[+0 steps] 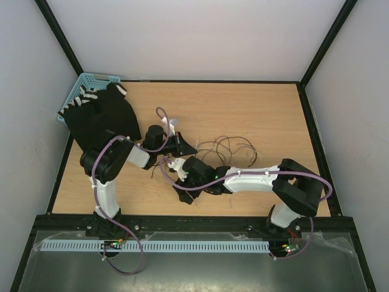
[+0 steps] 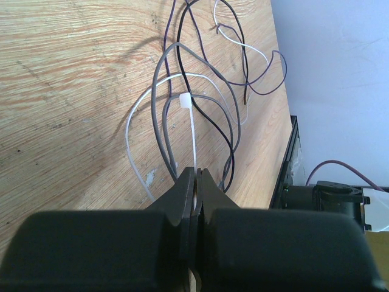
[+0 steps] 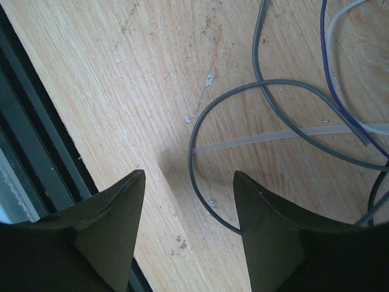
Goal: Zip-tie the wires
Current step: Adjust the cable at the center of the board.
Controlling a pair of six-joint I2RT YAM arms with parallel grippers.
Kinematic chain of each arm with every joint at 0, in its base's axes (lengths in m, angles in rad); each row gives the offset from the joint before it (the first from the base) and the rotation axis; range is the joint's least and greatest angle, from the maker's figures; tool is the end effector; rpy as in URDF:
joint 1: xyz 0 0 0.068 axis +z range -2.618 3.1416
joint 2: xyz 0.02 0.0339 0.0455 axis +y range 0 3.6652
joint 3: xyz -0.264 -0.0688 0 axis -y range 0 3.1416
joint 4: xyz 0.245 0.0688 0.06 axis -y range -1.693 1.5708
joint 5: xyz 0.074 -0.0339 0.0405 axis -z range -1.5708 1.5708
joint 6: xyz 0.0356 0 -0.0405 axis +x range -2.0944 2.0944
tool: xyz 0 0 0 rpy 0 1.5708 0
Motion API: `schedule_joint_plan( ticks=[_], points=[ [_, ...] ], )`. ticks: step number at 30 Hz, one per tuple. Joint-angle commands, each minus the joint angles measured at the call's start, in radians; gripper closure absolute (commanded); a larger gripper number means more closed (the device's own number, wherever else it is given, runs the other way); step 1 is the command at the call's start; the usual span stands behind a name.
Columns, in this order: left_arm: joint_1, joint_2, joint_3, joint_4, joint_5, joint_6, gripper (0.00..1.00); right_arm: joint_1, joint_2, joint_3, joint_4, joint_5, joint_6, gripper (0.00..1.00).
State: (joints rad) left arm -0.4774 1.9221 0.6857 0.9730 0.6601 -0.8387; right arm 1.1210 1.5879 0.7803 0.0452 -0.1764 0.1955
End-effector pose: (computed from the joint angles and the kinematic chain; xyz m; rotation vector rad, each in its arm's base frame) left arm 0.2978 -0.1786 0.1231 0.1567 2.0573 -1.4759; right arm 0.1318 0.2874 0.1666 -1.1912 2.1776 0.8225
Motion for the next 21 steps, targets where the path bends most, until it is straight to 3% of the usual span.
schedule_joint_plan(
  ticks=[1,7,15,17,21],
  points=[
    [-0.004,0.017,-0.006,0.015,-0.001,-0.002,1.00,0.008,0.017,0.007,-0.030,0.032,-0.047,0.30],
    [-0.003,0.017,-0.006,0.011,-0.002,0.001,1.00,0.018,0.013,-0.016,-0.041,0.039,-0.095,0.31],
    [-0.004,0.023,0.000,-0.001,-0.006,-0.002,1.00,0.071,0.012,-0.047,-0.060,0.107,-0.178,0.43],
    [-0.004,0.021,0.001,-0.006,-0.007,-0.002,1.00,0.080,0.011,-0.054,-0.060,0.132,-0.193,0.47],
    [-0.003,0.021,0.003,-0.015,-0.010,-0.002,1.00,0.081,0.015,-0.061,-0.070,0.154,-0.209,0.64]
  ],
)
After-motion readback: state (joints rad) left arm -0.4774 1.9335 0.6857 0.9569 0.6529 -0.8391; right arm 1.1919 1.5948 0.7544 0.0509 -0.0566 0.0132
